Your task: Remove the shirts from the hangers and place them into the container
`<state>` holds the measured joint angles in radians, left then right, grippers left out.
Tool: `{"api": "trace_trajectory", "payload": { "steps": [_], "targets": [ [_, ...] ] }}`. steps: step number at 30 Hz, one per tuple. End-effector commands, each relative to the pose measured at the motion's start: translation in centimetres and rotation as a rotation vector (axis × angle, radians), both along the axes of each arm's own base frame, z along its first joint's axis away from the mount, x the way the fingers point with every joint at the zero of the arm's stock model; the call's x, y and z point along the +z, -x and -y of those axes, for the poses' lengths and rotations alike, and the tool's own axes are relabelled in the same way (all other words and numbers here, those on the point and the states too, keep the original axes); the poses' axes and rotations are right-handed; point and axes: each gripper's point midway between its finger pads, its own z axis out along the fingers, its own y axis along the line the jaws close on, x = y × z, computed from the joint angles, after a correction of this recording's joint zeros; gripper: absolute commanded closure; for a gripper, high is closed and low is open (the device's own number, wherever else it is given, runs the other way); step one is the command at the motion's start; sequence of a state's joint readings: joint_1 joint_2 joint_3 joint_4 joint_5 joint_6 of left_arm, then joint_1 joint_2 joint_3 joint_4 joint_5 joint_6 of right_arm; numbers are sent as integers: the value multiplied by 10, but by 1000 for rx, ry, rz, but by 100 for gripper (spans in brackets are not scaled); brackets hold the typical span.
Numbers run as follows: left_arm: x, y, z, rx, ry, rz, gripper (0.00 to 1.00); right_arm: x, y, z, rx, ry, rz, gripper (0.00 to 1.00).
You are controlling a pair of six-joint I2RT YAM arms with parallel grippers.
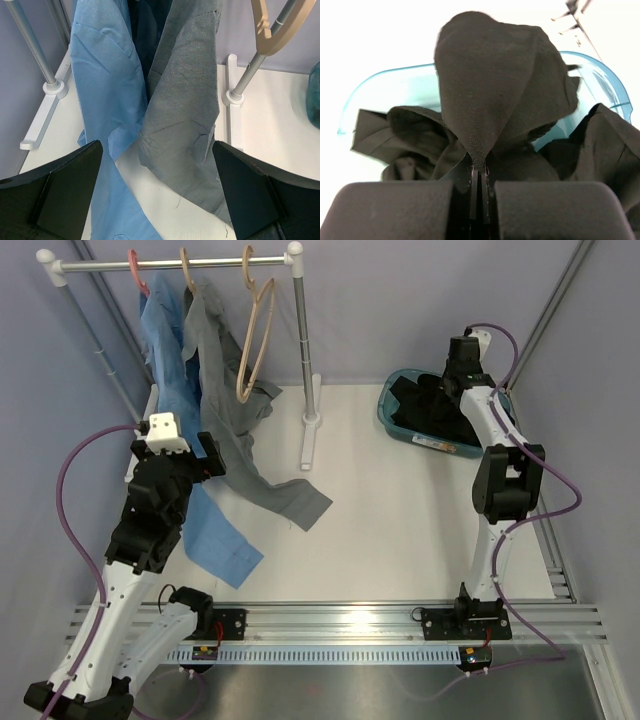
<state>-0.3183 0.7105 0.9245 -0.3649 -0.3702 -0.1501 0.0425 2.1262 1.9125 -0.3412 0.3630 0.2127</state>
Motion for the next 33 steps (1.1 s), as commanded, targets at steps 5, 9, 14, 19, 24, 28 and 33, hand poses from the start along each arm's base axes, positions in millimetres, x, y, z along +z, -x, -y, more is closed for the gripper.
{"api": "trace_trajectory", "payload": {
  "steps": [5,9,14,19,24,28,33],
  "targets": [
    [18,0,1,-3,37,71,1,-15,21,-52,153,-162,-58,100],
    [18,0,0,-3,37,71,1,-55,24,-69,179,-253,-168,100],
    [18,0,0,-1,36,71,1,-98,13,-73,151,-303,-304,100],
    [17,-1,0,0,34,68,1,-122,-2,-72,131,-329,-381,100],
    [16,-1,0,0,32,64,1,-124,-10,-63,121,-296,-365,75],
    [16,-2,1,-2,33,63,1,-87,-12,-67,163,-286,-263,54],
    [17,0,-1,6,32,68,1,6,-3,-60,186,-238,-87,28]
  ]
}}
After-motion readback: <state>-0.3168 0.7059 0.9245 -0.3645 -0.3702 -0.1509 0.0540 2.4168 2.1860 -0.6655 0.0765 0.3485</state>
